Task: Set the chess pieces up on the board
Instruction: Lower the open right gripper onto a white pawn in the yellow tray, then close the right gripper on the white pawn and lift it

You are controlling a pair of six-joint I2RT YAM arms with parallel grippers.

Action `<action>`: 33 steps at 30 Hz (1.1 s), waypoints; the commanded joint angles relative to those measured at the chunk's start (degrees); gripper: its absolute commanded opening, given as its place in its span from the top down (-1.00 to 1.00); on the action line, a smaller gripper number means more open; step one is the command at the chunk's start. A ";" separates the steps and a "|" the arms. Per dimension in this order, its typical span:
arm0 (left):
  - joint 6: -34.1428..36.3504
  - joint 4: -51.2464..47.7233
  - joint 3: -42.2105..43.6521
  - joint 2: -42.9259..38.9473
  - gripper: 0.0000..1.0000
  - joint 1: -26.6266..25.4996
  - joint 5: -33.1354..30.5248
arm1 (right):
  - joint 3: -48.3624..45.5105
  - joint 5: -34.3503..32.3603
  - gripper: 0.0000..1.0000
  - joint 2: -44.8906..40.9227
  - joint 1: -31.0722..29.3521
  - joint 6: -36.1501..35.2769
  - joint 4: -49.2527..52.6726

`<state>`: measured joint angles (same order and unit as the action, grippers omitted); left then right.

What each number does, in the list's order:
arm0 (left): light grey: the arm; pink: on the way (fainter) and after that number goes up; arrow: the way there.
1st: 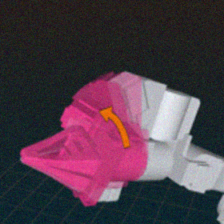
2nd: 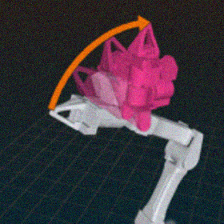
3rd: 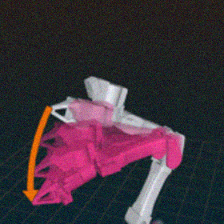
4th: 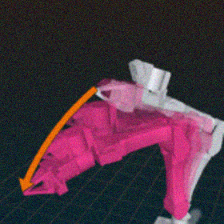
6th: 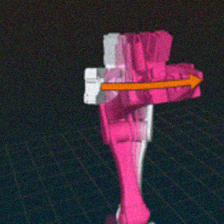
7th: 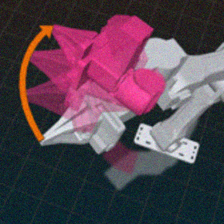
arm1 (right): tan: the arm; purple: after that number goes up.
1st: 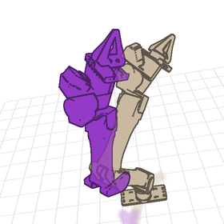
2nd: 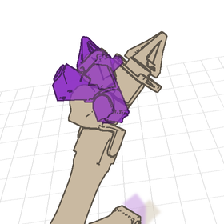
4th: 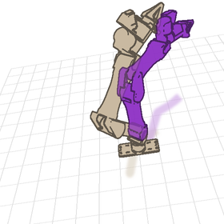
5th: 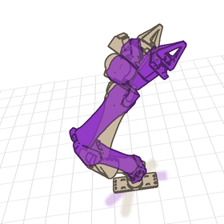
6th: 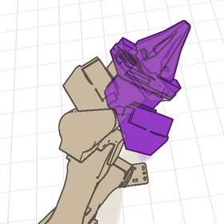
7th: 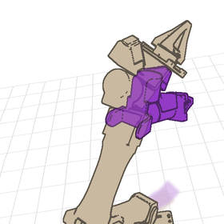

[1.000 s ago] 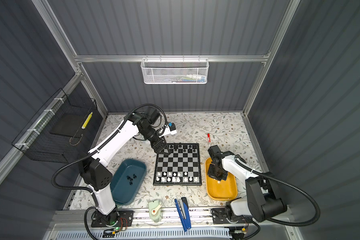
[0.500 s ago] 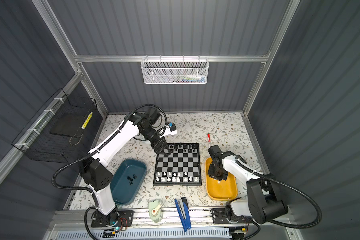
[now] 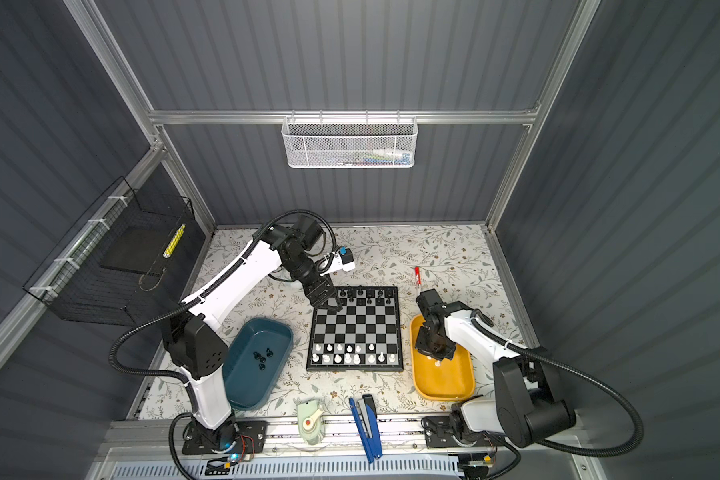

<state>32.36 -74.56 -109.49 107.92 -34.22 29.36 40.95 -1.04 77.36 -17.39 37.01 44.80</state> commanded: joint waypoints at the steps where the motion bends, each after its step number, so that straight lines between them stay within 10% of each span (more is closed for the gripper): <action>1: -0.48 -1.38 -0.63 0.19 -0.88 -0.59 -0.19 | 0.71 -0.30 0.57 0.59 0.16 -0.24 1.40; 33: -0.63 -1.11 -0.37 0.01 -0.88 -0.98 -0.64 | 0.43 0.06 0.75 0.63 0.16 -0.36 0.87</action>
<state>32.36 -74.54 -109.49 107.92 -34.83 28.91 40.95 -1.02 78.11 -17.39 37.04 44.75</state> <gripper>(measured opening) 0.939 0.130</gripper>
